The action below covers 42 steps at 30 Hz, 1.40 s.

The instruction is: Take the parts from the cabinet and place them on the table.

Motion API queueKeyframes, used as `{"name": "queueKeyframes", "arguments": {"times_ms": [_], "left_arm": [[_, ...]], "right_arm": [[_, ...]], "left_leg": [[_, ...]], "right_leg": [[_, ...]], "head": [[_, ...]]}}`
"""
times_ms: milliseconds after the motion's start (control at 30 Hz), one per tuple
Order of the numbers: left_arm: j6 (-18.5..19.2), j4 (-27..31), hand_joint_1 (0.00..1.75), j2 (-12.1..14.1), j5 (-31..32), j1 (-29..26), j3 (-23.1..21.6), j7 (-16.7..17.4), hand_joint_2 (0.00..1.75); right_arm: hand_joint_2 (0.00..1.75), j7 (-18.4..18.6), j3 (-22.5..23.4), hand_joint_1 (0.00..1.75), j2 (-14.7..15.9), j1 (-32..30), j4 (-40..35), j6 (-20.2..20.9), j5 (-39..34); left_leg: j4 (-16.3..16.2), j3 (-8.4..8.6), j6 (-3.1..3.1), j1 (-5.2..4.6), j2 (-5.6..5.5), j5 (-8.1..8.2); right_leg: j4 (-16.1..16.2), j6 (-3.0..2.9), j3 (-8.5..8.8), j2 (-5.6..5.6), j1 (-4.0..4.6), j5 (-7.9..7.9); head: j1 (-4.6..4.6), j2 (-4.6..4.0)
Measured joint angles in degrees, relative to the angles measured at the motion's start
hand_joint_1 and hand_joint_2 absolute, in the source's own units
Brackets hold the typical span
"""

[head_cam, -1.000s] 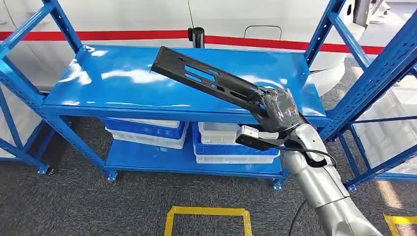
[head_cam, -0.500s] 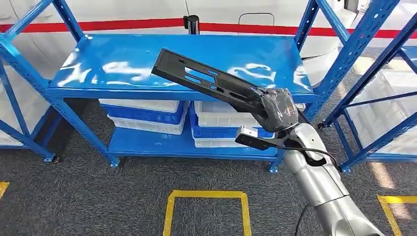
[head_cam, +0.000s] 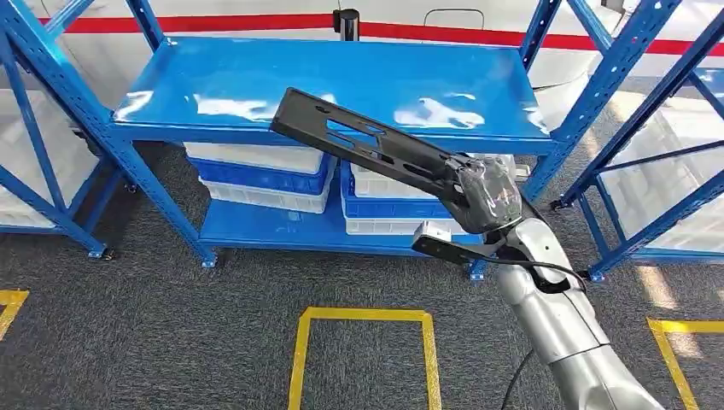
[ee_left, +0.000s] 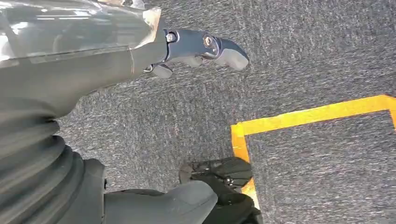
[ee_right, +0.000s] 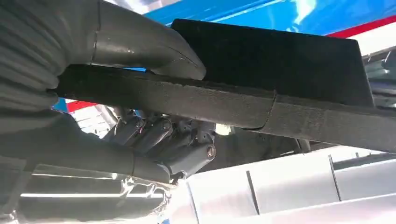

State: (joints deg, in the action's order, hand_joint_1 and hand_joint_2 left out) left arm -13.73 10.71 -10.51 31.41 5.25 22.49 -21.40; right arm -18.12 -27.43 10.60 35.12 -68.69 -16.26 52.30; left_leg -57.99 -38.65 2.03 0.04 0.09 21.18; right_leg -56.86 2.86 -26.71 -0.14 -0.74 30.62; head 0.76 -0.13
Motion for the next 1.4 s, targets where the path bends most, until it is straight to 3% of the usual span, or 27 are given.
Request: {"name": "queueKeyframes", "arguments": {"times_ms": [100, 133, 167, 200, 267, 300, 367, 433, 467, 500, 600, 633, 667, 733, 800, 833, 900, 967, 1000, 1033, 1067, 1167, 1200, 1267, 1333, 1367, 1400], "left_arm": [[-0.02, 0.0, 0.0, 0.13, 0.31, 0.02, 0.0, 0.26, 1.75], [-0.02, 0.0, 0.0, 0.17, 0.31, -0.13, 0.0, 0.31, 1.75], [-0.02, 0.0, 0.0, 0.28, 0.31, -0.17, 0.02, 0.35, 1.75], [-0.02, 0.0, 0.0, 0.33, 0.31, -0.24, 0.02, 0.44, 1.75], [-0.02, 0.0, 0.0, 0.42, 0.28, -0.22, 0.02, 0.48, 1.75], [-0.04, 0.0, 0.0, 0.46, 0.26, -0.21, 0.02, 0.48, 1.75], [-0.09, 0.0, 0.0, 0.46, 0.2, -0.25, 0.02, 0.5, 1.75], [-0.26, 0.0, 0.0, 0.55, 0.11, -0.24, 0.04, 0.48, 1.75], [-0.28, 0.0, 0.0, 0.57, 0.11, -0.23, 0.04, 0.48, 1.75], [-0.35, 0.0, 0.0, 0.59, 0.11, -0.19, 0.04, 0.48, 1.75], [-0.46, 0.0, 0.0, 0.59, 0.11, -0.29, 0.04, 0.48, 1.75], [-0.48, 0.0, 0.0, 0.59, 0.11, -0.35, 0.04, 0.48, 1.75], [-0.5, -0.02, 0.0, 0.5, 0.13, -0.34, 0.04, 0.48, 1.75], [-0.5, 0.0, 0.0, 0.61, 0.17, -0.32, 0.07, 0.48, 1.75], [-0.5, -0.02, 0.0, 0.61, 0.31, -0.33, 0.07, 0.48, 1.75], [-0.5, -0.02, 0.0, 0.61, 0.31, -0.35, 0.07, 0.48, 1.75], [-0.5, -0.02, 0.0, 0.61, 0.31, -0.37, 0.07, 0.48, 1.75], [-0.5, -0.02, 0.0, 0.61, 0.31, -0.37, 0.07, 0.48, 1.75], [-0.5, -0.02, 0.0, 0.61, 0.31, -0.36, 0.07, 0.48, 1.75], [-0.5, 0.0, 0.0, 0.59, 0.31, -0.36, 0.07, 0.48, 1.75], [-0.5, -0.02, 0.0, 0.57, 0.31, -0.34, 0.07, 0.48, 1.75], [-0.48, -0.02, 0.0, 0.57, 0.31, -0.41, 0.07, 0.48, 1.75], [-0.5, -0.02, 0.0, 0.68, 0.31, -0.53, 0.07, 0.48, 1.75], [-0.59, -0.02, 0.0, 0.7, 0.31, -0.63, 0.07, 0.5, 1.75], [-0.65, -0.02, 0.0, 0.77, 0.31, -0.67, 0.09, 0.55, 1.75], [-0.68, -0.02, 0.0, 0.76, 0.31, -0.68, 0.11, 0.52, 1.75], [-0.68, -0.02, 0.0, 0.76, 0.31, -0.69, 0.13, 0.52, 1.75]], "right_arm": [[1.75, 0.26, 0.0, 1.69, -0.16, -0.29, -0.11, -0.13, 0.22], [1.75, 0.44, 0.0, 1.69, -0.2, -0.47, -0.09, -0.13, 0.26], [1.75, 0.57, -0.02, 1.69, -0.33, -0.47, -0.09, -0.13, 0.31], [1.75, 0.57, -0.02, 1.69, -0.46, -0.45, -0.09, -0.13, 0.33], [1.75, 0.57, -0.02, 1.69, -0.68, -0.47, -0.11, -0.13, 0.33], [1.75, 0.57, -0.02, 1.69, -0.72, -0.56, -0.11, -0.13, 0.33], [1.75, 0.57, -0.02, 1.69, -0.75, -0.75, -0.11, -0.13, 0.35], [1.75, 0.53, 0.02, 1.69, -0.77, -0.77, -0.11, -0.13, 0.35], [1.75, 0.48, 0.11, 1.69, -0.79, -0.75, -0.11, -0.13, 0.35], [1.75, 0.46, 0.24, 1.69, -0.83, -0.74, -0.11, -0.15, 0.35], [1.75, 0.39, 0.44, 1.69, -0.92, -0.74, -0.18, -0.15, 0.35], [1.75, 0.39, 0.48, 1.69, -0.9, -0.94, -0.18, -0.15, 0.37], [1.75, 0.39, 0.59, 1.69, -0.7, -1.04, -0.18, -0.15, 0.37], [1.75, 0.39, 0.89, 1.69, -0.68, -1.48, -0.46, -0.15, 0.37], [1.75, 0.39, 1.05, 1.69, -0.55, -1.84, -0.53, -0.18, 0.37], [1.75, 0.39, 1.27, 1.69, -0.37, -2.29, -0.62, -0.18, 0.37], [1.75, 0.39, 1.59, 1.69, -0.13, -3.01, -0.68, -0.2, 0.35], [1.75, 0.39, 1.81, 1.69, -0.02, -3.25, -0.83, -0.2, 0.35], [1.75, 0.39, 1.88, 1.69, 0.02, -3.23, -1.07, -0.2, 0.37], [1.75, 0.39, 1.99, 1.69, 0.06, -3.19, -1.38, -0.22, 0.37], [1.75, 0.39, 2.05, 1.69, 0.06, -3.17, -1.77, -0.24, 0.35], [1.75, 0.39, 2.23, 1.69, 0.13, -3.33, -1.82, -0.24, 0.33], [1.75, 0.39, 2.23, 1.69, 0.13, -3.43, -1.82, -0.24, 0.33], [1.75, 0.39, 2.27, 1.69, 0.06, -3.48, -1.95, -0.26, 0.31], [1.75, 0.22, 2.32, 1.69, -0.02, -3.72, -2.06, -0.29, 0.24], [1.75, 0.09, 2.36, 1.69, -0.02, -3.92, -2.06, -0.29, 0.24], [1.75, 0.0, 2.4, 1.69, -0.05, -4.15, -2.06, -0.29, 0.24]], "left_leg": [[0.1, -0.18, -0.7, -0.05, -0.07, -1.35], [-0.1, -0.46, -0.87, 0.21, -0.19, -1.65], [-0.94, -1.13, -1.32, 0.52, -0.22, 0.26], [-3.25, -1.89, -1.67, 0.54, -0.18, 3.95], [-11.53, -3.83, -2.22, 0.57, -0.22, 10.75], [-15.2, -4.43, -2.37, 0.6, -0.22, 11.97], [-16.78, -2.94, -2.38, 0.64, -0.22, 9.73], [-10.12, 2.46, -2.08, 0.72, -0.21, 6.35], [-5.2, 6.1, -1.9, 0.77, -0.28, 6.34], [-1.84, 8.4, -1.73, 0.54, -0.4, 8.01], [-0.81, 8.03, -0.94, -0.01, -0.54, 7.69], [-0.34, 7.64, -0.04, -0.02, -0.37, 6.99], [-0.01, 7.44, 0.75, 0.27, 0.01, 6.31], [0.0, 6.05, 1.94, 0.1, 0.01, 5.18], [-0.01, 5.32, 1.99, 0.0, 0.01, 4.64], [-0.04, 4.42, 2.05, -0.05, 0.0, 3.99], [-0.07, 2.89, 1.96, -0.21, 0.0, 2.85], [-0.1, 1.54, 1.75, -0.41, 0.01, 1.72], [-0.12, 1.11, 1.59, -0.5, 0.01, 1.21], [-0.15, 0.71, 1.32, -0.57, 0.06, 0.83], [-0.18, 0.43, 0.95, -0.78, 0.19, 0.22], [0.53, 0.23, 0.11, -0.65, 0.15, -1.48], [0.29, -0.45, -0.24, -0.45, -0.19, -0.96], [-4.56, -2.16, -1.18, -0.29, -0.26, 5.36], [-13.61, -4.4, -1.83, 0.17, -0.26, 10.63], [-16.88, -4.98, -2.06, 0.33, -0.26, 11.24], [-17.84, -4.44, -2.27, 0.58, -0.25, 10.23]], "right_leg": [[0.02, -0.98, -1.34, 0.21, 0.19, -0.29], [0.03, -1.59, -1.96, 0.07, -0.66, -0.72], [-0.01, -2.07, -2.12, -0.16, -0.61, -1.33], [-0.01, -2.79, -2.53, -0.16, -0.56, -1.96], [-0.15, -3.06, -4.11, -0.15, -0.45, -3.32], [-0.2, -3.05, -4.82, -0.15, -0.4, -3.83], [-0.44, -2.74, -6.35, -0.16, -0.38, -4.82], [-0.89, -2.44, -7.57, -0.17, -0.42, -5.44], [-1.17, -2.12, -7.89, -0.17, -0.41, -5.66], [-1.25, -1.77, -8.32, -0.14, 0.04, -5.88], [-0.97, -0.38, -8.42, -0.27, -0.01, -7.11], [-0.89, 0.25, -8.63, -0.2, 0.31, -7.53], [-1.77, 0.14, -9.21, -0.21, -0.06, -6.41], [-7.67, -0.99, -11.83, -0.07, 0.04, -0.98], [-12.01, -1.25, -13.08, -0.04, -0.01, 1.55], [-16.79, -1.13, -14.3, -0.04, 0.0, 3.51], [-18.88, -0.14, -13.41, -0.02, 0.03, 2.73], [-12.29, 0.59, -8.34, -0.04, 0.05, -0.7], [-7.31, 0.29, -4.95, -0.04, 0.13, -1.48], [-2.47, -0.42, -1.43, -0.06, 0.33, -0.67], [1.45, -0.86, 0.3, 0.0, 1.01, 0.25], [1.08, -1.51, -0.74, 0.06, 1.14, -0.96], [1.67, -2.21, -0.69, -0.15, -0.77, -1.81], [1.46, -3.15, -2.02, -0.34, -0.36, -2.94], [1.32, -3.16, -3.28, -0.36, -0.21, -3.73], [1.18, -3.16, -3.88, -0.37, -0.21, -4.18], [0.99, -2.97, -4.57, -0.37, -0.25, -4.58]], "head": [[0.24, 0.0], [0.36, 0.0], [0.31, 0.0], [0.42, 0.0], [0.48, 0.0], [0.44, 0.0], [0.46, 0.0], [0.48, 0.0], [0.51, 0.0], [0.48, 0.0], [0.44, 0.0], [0.37, 0.0], [0.46, 0.0], [0.24, 0.0], [0.2, 0.0], [0.2, 0.0], [0.18, 0.0], [0.2, 0.0], [0.22, 0.0], [0.2, 0.0], [0.35, 0.0], [0.44, 0.0], [0.29, 0.0], [0.48, 0.0], [0.48, 0.0], [0.57, 0.0], [0.55, 0.0]]}}
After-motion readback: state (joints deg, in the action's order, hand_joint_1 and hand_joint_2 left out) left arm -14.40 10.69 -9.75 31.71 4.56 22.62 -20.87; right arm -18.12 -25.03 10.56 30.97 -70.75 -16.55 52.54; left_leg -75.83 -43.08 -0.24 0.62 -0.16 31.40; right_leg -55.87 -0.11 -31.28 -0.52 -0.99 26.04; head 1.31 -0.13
